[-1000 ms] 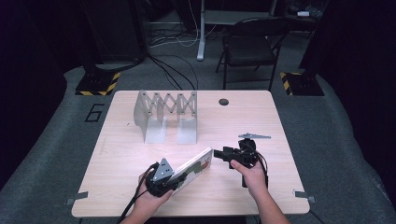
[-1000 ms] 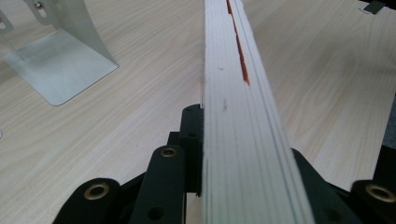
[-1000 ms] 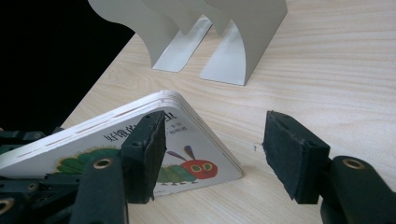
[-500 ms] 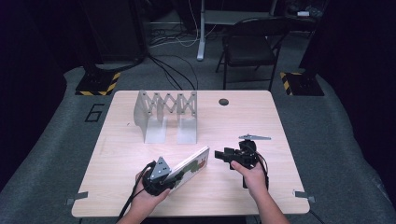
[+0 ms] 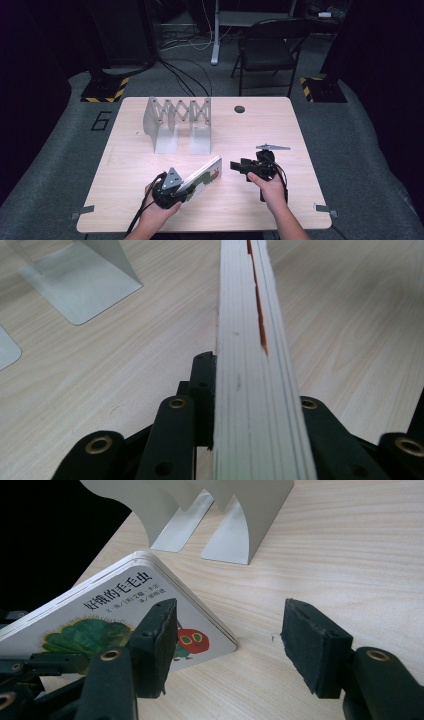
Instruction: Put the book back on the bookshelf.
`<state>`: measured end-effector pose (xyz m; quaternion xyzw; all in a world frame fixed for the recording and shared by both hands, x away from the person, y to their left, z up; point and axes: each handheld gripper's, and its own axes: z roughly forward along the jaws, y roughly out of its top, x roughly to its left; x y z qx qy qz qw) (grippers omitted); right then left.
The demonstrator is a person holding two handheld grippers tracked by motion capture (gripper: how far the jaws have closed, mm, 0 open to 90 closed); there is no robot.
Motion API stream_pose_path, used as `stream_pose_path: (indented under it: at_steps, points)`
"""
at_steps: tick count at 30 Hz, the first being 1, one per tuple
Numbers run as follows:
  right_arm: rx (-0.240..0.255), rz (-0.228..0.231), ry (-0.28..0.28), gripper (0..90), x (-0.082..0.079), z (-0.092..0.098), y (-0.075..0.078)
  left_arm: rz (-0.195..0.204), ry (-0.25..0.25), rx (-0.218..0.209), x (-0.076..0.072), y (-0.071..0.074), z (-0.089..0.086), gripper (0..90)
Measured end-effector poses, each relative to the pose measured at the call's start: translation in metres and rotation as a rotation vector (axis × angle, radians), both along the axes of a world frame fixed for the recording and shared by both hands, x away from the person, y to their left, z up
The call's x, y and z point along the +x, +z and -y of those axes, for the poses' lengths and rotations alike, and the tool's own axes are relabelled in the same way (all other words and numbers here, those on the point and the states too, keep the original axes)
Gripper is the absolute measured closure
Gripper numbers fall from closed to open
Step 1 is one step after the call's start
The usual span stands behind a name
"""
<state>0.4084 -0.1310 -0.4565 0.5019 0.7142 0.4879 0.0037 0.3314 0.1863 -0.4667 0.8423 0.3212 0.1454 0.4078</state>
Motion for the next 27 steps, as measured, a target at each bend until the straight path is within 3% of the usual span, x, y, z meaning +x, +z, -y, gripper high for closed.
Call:
stream_pose_path:
  at_steps: [7,14,20,27]
  points:
    - [-0.001,-0.014,-0.004,39.0,0.0,-0.001,-0.001,0.012,0.022,0.005,0.003,0.002,0.003,67.7]
    - [-0.003,-0.015,-0.005,39.0,0.0,-0.001,-0.001,-0.009,0.03,0.002,0.007,0.006,0.007,65.0]
    - [-0.002,-0.012,-0.007,39.0,0.001,0.0,-0.001,-0.016,0.02,0.015,0.007,0.006,0.008,73.1]
    - [-0.005,-0.012,-0.006,39.0,0.0,0.001,-0.002,-0.008,0.0,0.029,0.005,0.007,0.01,75.8]
